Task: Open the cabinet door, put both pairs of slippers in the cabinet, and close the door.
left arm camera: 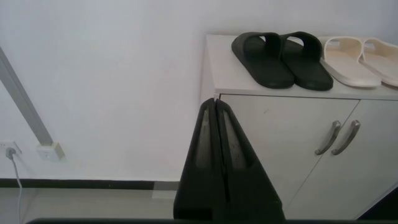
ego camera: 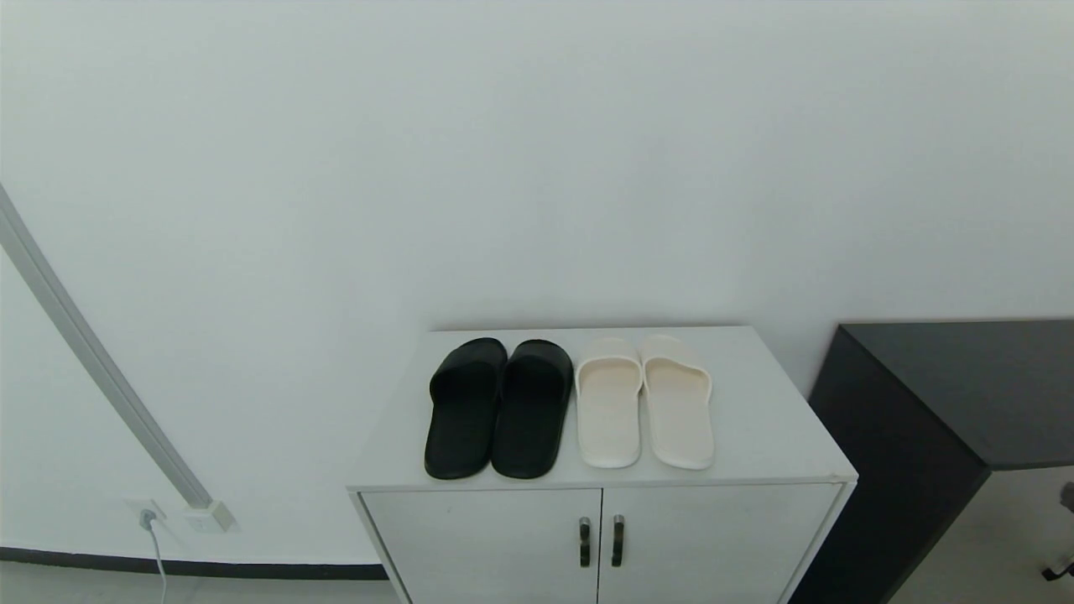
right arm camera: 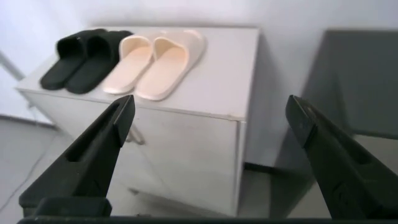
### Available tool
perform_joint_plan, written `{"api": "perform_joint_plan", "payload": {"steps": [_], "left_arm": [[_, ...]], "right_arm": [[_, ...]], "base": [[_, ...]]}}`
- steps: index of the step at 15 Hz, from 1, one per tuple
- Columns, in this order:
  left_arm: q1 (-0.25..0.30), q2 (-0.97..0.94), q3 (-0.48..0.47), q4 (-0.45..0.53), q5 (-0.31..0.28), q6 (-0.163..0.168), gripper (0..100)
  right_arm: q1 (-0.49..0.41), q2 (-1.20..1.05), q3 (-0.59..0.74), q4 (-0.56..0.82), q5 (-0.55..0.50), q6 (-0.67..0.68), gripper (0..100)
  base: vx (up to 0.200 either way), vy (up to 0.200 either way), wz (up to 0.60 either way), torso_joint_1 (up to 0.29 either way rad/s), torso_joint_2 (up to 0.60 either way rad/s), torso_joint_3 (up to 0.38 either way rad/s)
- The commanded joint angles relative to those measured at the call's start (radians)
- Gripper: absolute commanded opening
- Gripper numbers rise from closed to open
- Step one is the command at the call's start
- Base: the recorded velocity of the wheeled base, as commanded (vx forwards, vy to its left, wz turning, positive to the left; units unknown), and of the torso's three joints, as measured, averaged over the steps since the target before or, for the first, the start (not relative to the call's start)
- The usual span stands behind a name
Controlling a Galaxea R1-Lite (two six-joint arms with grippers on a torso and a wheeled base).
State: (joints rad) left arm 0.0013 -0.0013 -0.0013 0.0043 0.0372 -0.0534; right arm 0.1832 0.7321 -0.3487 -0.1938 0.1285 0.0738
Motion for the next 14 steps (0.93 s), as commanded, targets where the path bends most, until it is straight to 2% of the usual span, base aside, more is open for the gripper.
{"api": "perform_joint_plan", "payload": {"steps": [1,3,4,10,14], "left_arm": [[0.0,0.001,0.0,0.0,0.0,0.0,0],[0.0,0.001,0.0,0.0,0.0,0.0,0],[-0.001,0.001,-0.002,0.0,0.0,0.0,0],[0.0,0.001,-0.002,0.0,0.0,0.0,0],[0.0,0.001,-0.002,0.0,0.0,0.0,0]], "right_arm": [[0.282,0.265,-0.105,-0.053,-0.145,0.095,100],[0.516,0.394,-0.165,-0.079,-0.348,0.165,100],[0.584,0.469,-0.184,-0.125,-0.403,0.198,100],[0.65,0.975,-0.309,-0.495,-0.707,0.205,100],[0.651,1.158,-0.431,-0.579,-0.78,0.205,100]], "base": [[0.0,0.0,0.0,0.0,0.0,0.0],[0.0,0.0,0.0,0.0,0.0,0.0],[0.0,0.0,0.0,0.0,0.0,0.0],[0.0,0.0,0.0,0.0,0.0,0.0],[0.0,0.0,0.0,0.0,0.0,0.0]]}}
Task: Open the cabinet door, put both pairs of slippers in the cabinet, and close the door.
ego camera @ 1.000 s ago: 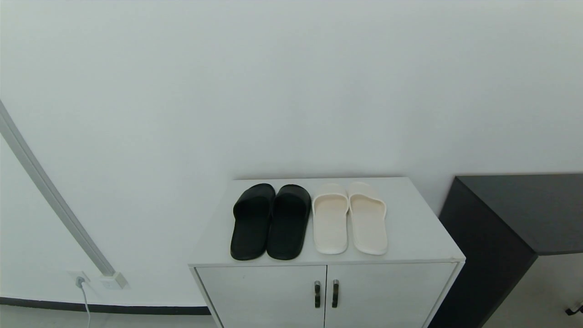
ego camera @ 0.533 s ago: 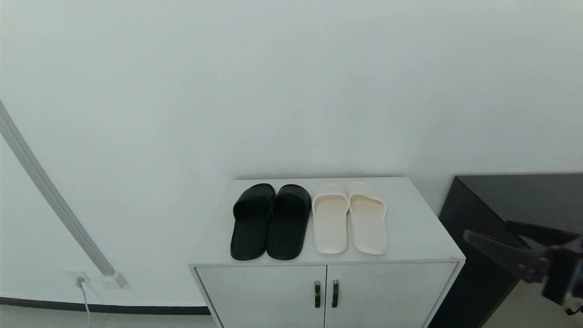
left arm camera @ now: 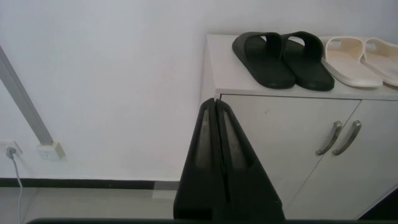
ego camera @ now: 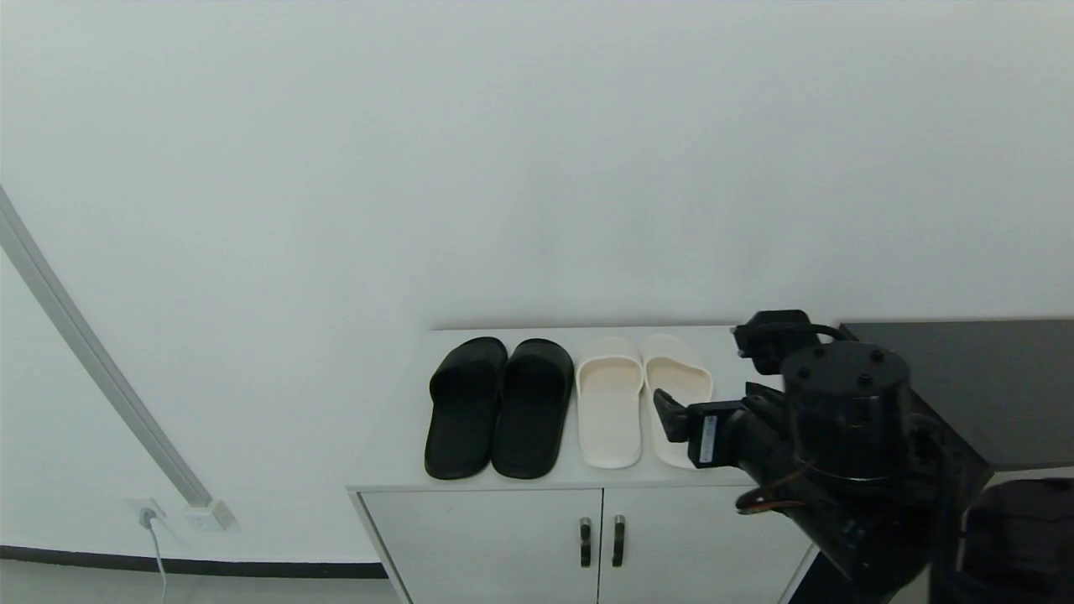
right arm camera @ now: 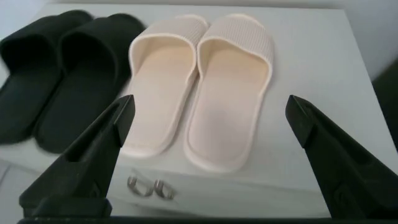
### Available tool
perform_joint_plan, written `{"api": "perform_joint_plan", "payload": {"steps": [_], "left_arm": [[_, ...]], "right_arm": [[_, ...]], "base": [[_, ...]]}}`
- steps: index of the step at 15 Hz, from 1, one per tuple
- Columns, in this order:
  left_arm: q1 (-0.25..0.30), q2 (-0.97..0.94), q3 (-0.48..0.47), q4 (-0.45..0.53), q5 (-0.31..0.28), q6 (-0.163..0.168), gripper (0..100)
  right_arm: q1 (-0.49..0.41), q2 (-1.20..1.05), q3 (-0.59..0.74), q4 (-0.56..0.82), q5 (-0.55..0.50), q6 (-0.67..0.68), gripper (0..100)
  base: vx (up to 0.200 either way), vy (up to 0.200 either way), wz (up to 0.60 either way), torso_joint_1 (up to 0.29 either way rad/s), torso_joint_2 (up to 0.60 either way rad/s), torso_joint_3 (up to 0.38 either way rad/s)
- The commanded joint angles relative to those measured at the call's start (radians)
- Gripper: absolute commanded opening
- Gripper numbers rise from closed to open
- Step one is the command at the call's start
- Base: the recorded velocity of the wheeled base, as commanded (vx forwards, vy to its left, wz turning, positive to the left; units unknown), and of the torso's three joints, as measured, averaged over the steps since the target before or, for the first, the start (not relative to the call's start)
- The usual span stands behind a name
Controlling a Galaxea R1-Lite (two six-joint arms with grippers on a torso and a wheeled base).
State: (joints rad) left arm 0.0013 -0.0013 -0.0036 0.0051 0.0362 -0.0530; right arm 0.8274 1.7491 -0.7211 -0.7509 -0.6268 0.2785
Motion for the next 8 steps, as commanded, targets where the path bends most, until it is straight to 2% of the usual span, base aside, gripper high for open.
{"api": "perform_joint_plan", "payload": {"steps": [1,8], "left_arm": [[0.0,0.001,0.001,0.001,0.001,-0.001,0],[0.0,0.001,0.001,0.001,0.001,-0.002,0]], "right_arm": [[0.013,0.185,-0.107,-0.022,-0.045,0.001,100],[-0.024,0.395,-0.367,0.01,-0.063,-0.002,100]], "base": [[0.0,0.0,0.0,0.0,0.0,0.0],[0.0,0.0,0.0,0.0,0.0,0.0]]}}
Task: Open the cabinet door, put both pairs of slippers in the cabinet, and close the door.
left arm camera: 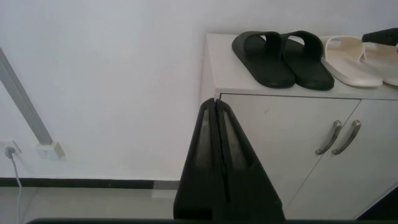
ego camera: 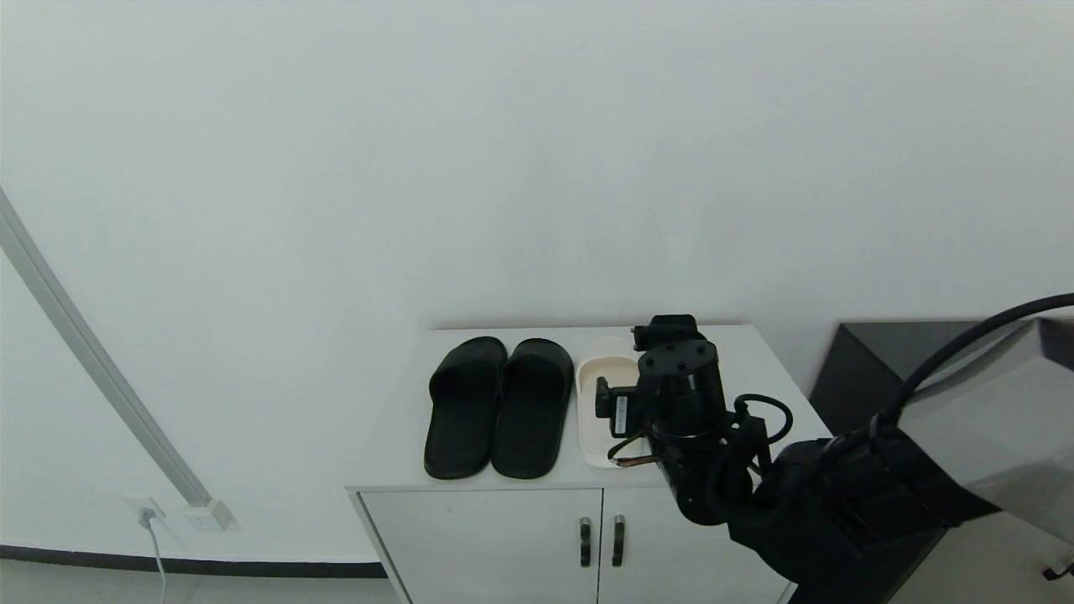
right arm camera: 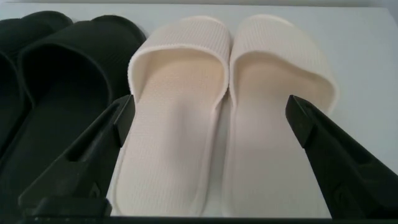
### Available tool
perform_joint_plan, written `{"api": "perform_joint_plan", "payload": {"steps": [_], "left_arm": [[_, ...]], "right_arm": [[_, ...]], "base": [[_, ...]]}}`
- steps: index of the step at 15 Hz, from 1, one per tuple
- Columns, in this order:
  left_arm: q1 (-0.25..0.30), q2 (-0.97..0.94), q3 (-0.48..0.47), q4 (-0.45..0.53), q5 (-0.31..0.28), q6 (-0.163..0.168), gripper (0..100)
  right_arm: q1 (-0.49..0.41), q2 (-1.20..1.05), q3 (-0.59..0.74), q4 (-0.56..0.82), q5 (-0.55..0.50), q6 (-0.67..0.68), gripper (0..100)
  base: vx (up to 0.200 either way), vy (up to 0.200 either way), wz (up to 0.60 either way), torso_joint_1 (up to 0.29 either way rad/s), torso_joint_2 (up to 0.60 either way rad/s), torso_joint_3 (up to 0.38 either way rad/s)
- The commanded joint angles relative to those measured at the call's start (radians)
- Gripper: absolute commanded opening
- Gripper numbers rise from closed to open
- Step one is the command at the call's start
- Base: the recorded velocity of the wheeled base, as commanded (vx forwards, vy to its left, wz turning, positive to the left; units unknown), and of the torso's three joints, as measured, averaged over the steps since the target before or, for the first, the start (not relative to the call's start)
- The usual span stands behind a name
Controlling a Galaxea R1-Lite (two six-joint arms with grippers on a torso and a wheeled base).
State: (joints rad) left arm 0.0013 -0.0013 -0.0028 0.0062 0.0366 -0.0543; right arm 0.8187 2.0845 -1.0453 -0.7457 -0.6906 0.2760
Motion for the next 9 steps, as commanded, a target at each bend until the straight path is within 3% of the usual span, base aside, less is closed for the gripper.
{"api": "perform_joint_plan", "payload": {"steps": [1,9], "left_arm": [[0.0,0.001,0.0,0.0,0.0,-0.001,0],[0.0,0.001,0.0,0.0,0.0,-0.003,0]], "right_arm": [[-0.026,0.075,-0.061,0.016,0.005,0.0,100],[-0.102,0.192,-0.217,0.091,0.022,0.003,100]], "base": [[0.0,0.0,0.0,0.0,0.0,0.0],[0.0,0.0,0.0,0.0,0.0,0.0]]}}
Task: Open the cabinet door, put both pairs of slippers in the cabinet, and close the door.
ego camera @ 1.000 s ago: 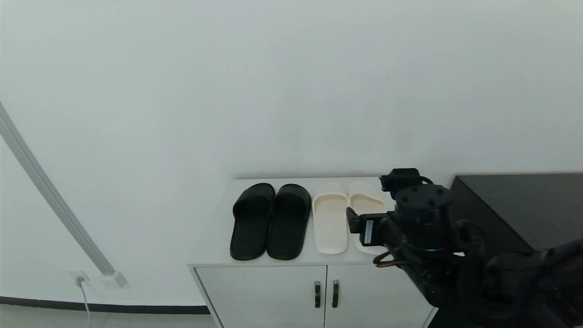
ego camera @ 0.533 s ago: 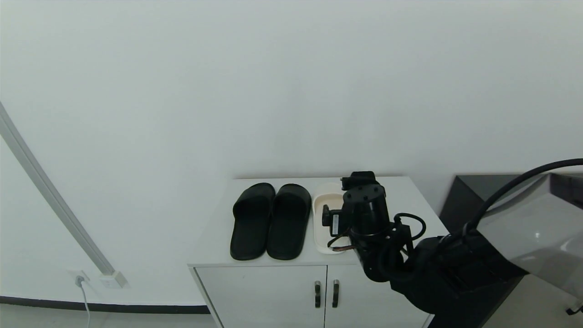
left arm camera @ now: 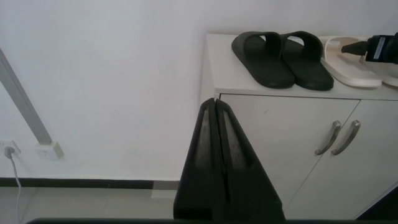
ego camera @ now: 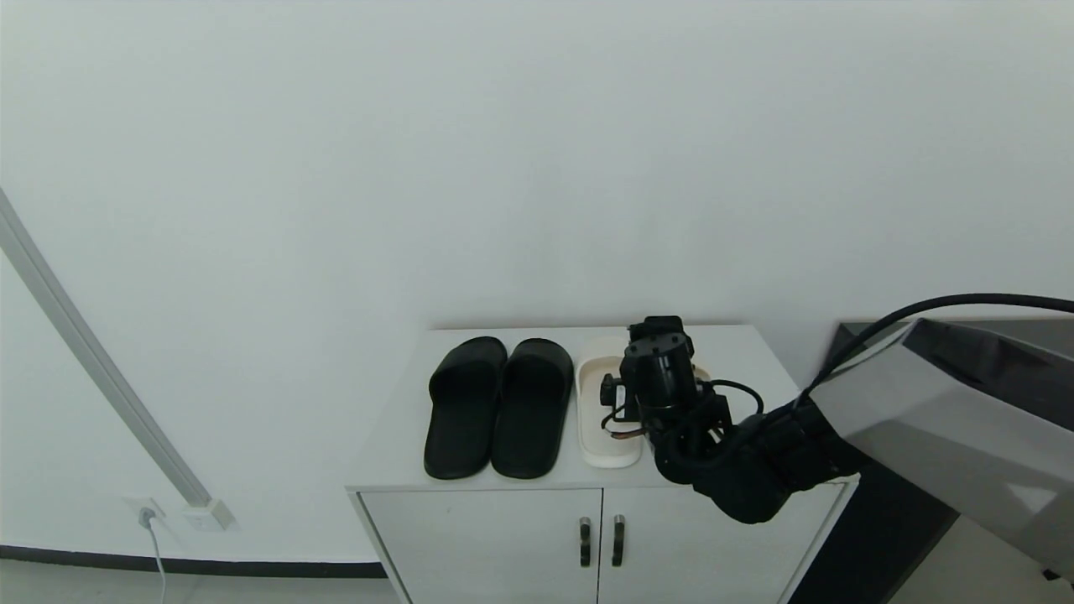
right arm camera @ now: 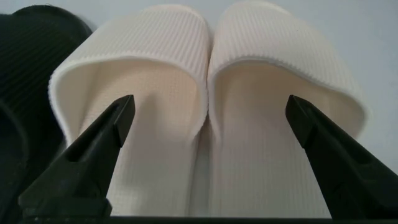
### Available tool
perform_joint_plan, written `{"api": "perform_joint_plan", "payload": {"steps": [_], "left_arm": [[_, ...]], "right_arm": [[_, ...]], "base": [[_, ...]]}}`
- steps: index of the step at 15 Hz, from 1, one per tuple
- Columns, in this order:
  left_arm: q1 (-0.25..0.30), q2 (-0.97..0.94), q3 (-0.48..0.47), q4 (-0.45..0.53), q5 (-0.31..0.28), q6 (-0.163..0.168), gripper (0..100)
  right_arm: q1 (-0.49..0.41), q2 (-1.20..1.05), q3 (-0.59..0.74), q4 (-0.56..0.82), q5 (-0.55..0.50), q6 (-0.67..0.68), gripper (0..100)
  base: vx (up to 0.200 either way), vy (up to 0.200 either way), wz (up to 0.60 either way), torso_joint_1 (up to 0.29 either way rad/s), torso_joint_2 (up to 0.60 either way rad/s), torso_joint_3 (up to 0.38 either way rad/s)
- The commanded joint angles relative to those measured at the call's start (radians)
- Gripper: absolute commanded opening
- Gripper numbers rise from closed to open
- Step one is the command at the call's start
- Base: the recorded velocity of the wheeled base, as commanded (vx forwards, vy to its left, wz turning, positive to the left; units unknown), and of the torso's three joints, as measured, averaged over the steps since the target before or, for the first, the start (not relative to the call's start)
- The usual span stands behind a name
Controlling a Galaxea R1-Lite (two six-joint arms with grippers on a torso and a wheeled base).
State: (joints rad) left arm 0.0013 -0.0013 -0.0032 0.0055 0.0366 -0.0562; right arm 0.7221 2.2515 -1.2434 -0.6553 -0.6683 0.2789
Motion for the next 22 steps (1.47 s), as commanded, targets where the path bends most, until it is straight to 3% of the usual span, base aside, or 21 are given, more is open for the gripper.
{"api": "perform_joint_plan", "payload": {"steps": [1,6,7,14,16,20,22], "left_arm": [[0.0,0.001,0.0,-0.001,0.0,-0.001,0],[0.0,0.001,0.0,0.001,0.0,-0.001,0],[0.0,0.001,0.0,0.001,0.0,-0.001,0],[0.0,0.001,0.0,-0.001,0.0,-0.002,0],[0.0,0.001,0.0,-0.001,0.0,-0.019,0],[0.0,0.001,0.002,-0.002,0.002,-0.019,0],[0.0,0.001,0.002,-0.002,0.0,-0.019,0]], "right_arm": [[-0.012,0.033,-0.031,0.0,-0.001,0.0,100],[-0.036,0.091,-0.114,0.002,0.018,0.0,100],[-0.038,0.096,-0.126,0.003,0.029,0.0,0],[-0.047,0.102,-0.16,0.011,0.036,-0.007,0],[-0.047,0.019,-0.105,0.01,0.036,-0.037,0],[-0.04,-0.197,0.053,0.01,0.053,-0.087,0],[-0.006,-0.352,0.216,0.01,0.157,-0.109,0]], "base": [[0.0,0.0,0.0,0.0,0.0,0.0],[0.0,0.0,0.0,0.0,0.0,0.0],[0.0,0.0,0.0,0.0,0.0,0.0],[0.0,0.0,0.0,0.0,0.0,0.0],[0.0,0.0,0.0,0.0,0.0,0.0],[0.0,0.0,0.0,0.0,0.0,0.0],[0.0,0.0,0.0,0.0,0.0,0.0]]}}
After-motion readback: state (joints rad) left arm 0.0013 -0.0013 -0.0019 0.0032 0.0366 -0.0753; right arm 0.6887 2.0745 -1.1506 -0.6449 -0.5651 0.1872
